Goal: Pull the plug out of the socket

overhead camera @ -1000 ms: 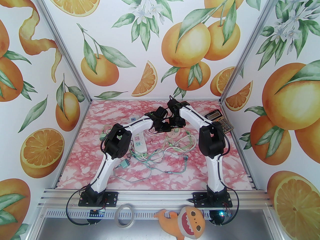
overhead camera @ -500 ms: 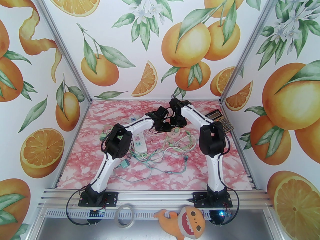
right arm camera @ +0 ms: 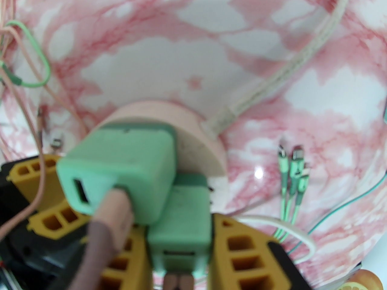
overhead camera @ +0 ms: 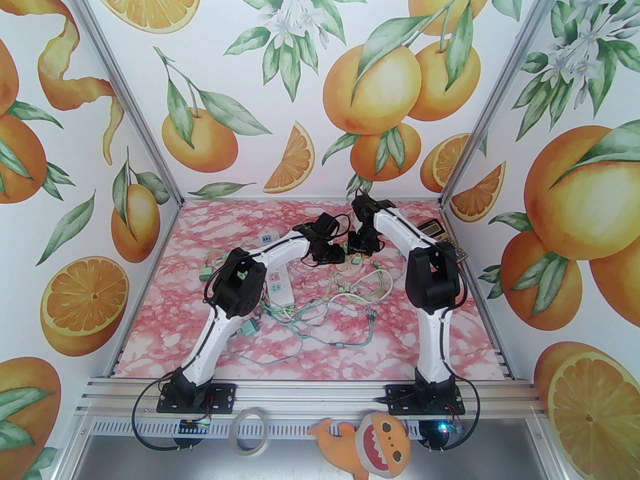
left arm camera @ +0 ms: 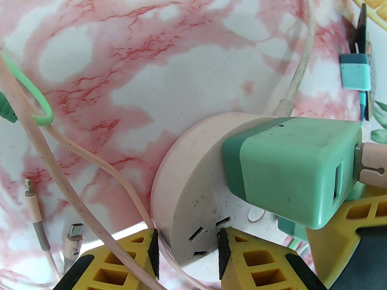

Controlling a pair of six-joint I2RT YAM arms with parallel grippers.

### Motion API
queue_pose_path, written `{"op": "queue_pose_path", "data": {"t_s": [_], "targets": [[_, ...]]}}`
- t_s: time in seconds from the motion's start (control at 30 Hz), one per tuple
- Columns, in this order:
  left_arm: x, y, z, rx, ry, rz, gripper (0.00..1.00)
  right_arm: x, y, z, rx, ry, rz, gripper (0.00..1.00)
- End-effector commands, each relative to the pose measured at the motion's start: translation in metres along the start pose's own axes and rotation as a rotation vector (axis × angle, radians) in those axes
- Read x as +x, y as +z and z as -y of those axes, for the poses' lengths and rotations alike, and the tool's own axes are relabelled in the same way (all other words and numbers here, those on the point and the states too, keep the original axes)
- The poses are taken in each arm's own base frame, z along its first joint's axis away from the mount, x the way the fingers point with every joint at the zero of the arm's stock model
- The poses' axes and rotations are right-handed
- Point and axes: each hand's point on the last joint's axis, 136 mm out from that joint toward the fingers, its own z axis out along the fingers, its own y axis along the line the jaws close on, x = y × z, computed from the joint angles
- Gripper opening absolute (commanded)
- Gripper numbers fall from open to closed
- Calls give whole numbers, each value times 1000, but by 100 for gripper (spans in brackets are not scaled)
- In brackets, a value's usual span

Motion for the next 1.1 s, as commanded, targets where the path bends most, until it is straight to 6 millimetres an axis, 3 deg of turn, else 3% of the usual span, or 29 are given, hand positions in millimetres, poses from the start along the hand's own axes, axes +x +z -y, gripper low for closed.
{"op": "queue_pose_path", "data": {"t_s": [0.0, 0.17, 0.27, 0.47, 0.8, 0.93, 1.07], "targets": [[126, 72, -85, -276, -25, -379, 36, 5, -28, -62, -76, -117, 63, 27], [125, 71, -85, -280, -19, -383, 36, 26, -13, -96, -33, -216, 36, 27], [127, 72, -85, -280, -21, -390, 36, 28, -11, -100, -32, -227, 30, 27], [128, 72, -87, -287, -19, -397, 36, 10, -32, -83, -62, -189, 65, 27], [129, 73, -87, -285, -13, -400, 35, -16, -58, -32, -237, 16, 92, 27], [130, 73, -86, -287, -10, -399, 36, -13, -54, -31, -218, 18, 84, 27], [131, 74, -85, -284, -8, -403, 36, -3, -45, -42, -127, -54, 76, 27]]}}
